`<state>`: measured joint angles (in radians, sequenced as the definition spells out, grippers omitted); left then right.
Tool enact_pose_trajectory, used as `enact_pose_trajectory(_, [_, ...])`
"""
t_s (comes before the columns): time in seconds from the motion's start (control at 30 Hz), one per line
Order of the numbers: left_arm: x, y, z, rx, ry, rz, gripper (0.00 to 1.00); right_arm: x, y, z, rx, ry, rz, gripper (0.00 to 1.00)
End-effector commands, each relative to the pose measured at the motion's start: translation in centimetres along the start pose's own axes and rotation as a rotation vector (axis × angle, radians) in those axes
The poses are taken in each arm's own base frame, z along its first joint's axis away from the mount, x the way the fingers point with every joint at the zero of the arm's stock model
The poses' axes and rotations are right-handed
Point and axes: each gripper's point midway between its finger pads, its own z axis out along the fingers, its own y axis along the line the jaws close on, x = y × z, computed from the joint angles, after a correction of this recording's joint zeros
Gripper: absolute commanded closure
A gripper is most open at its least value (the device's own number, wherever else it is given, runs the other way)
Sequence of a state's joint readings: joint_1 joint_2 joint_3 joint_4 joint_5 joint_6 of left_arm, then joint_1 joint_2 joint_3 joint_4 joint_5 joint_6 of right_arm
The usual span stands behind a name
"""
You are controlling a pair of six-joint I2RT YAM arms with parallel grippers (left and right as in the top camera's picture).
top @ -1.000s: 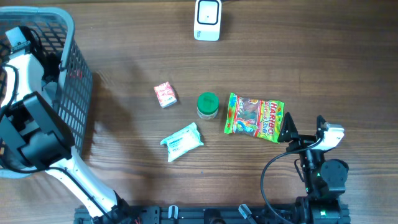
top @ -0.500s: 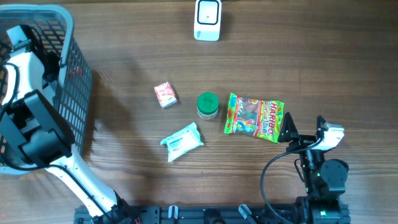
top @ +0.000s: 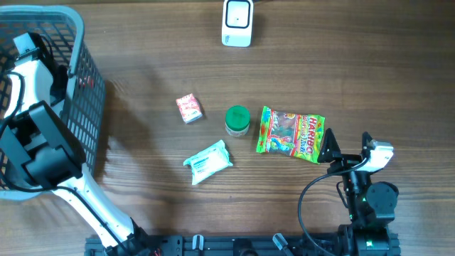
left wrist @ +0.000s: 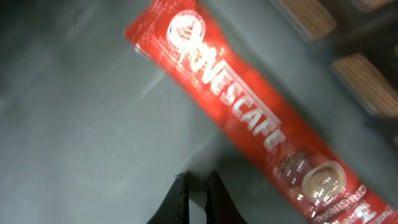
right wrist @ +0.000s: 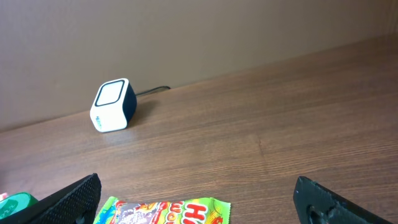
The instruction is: Scan the item barcode
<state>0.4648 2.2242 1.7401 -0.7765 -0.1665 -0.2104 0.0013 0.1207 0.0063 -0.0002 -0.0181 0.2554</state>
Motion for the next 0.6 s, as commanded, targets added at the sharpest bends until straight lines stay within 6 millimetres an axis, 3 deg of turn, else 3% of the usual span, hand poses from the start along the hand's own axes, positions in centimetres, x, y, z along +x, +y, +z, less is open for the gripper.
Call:
enact_pose_trajectory(0.0, [-0.9,-0.8,-0.2,0.041,-0.048,0.043,0.96,0.0,0.2,0.0,-0.010,-0.001,-0.018,0.00])
enact_pose_trajectory(0.2, [-3.9,-2.6,-1.3,0.083,-0.182,0.039,0.96,0.0,0.2,0.0,-0.010,-0.001,-0.017,0.01])
enact_pose_trajectory(0.37, [-3.9,-4.6,-1.8,0.105,-0.205,0.068,0.96,0.0,0.2,0.0,-0.010,-0.001,-0.017,0.00])
enact_pose_trajectory(0.57, [-5.4,-6.1,-2.6,0.145,-0.282,0.055,0.96,0.0,0.2,0.0,-0.010,-0.001,-0.017,0.00])
